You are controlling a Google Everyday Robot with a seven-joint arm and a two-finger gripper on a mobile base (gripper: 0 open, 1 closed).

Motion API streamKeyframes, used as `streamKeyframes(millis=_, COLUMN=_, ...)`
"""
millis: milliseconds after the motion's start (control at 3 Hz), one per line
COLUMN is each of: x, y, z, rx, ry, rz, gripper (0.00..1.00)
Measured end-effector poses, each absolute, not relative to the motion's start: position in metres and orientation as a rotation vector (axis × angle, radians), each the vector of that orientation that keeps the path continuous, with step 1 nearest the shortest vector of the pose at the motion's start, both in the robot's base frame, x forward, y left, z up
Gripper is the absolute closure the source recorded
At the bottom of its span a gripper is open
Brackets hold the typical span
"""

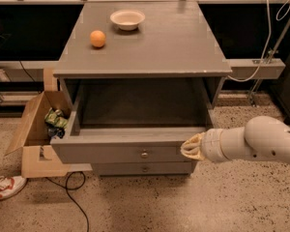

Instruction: Close top drawer

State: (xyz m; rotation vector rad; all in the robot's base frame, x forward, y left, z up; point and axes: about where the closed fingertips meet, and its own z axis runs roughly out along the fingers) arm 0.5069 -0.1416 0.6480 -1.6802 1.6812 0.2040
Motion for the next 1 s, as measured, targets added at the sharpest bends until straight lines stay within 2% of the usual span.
streamKeyframes(millis=1000, x=0.589, y=-0.144, z=0.630, rx=-1.574, ry=1.643, rz=0.170, gripper=1.00)
